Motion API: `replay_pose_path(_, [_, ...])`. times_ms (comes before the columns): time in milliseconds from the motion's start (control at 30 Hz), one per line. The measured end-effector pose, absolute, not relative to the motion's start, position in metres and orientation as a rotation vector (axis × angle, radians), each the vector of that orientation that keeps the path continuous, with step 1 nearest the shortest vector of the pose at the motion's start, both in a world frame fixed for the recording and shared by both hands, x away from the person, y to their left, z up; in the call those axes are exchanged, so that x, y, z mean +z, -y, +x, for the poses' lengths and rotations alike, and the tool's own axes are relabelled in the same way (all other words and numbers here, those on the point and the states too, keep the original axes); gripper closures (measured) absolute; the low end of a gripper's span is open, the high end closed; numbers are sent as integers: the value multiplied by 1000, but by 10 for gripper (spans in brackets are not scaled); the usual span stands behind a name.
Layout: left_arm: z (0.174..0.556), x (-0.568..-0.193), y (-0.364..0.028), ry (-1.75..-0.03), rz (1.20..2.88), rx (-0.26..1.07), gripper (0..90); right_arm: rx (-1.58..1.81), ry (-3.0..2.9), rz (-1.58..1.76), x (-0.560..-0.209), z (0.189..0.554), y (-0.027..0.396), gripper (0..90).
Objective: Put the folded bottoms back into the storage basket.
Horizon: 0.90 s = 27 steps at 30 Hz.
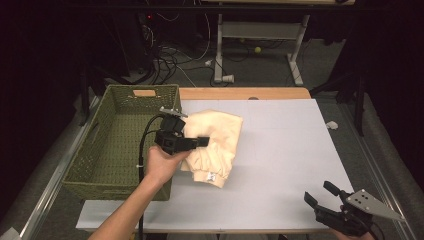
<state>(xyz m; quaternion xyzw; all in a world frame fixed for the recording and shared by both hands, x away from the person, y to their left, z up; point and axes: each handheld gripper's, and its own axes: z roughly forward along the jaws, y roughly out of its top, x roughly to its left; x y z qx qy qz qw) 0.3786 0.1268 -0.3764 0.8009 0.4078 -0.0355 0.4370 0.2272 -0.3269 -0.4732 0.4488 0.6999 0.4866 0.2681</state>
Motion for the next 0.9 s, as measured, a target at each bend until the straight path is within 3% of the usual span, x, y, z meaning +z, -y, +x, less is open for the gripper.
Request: replay_pose_path(900, [362, -364, -168, -1043, 1925, -39, 684, 1312, -1884, 1210, -473, 226, 327, 238])
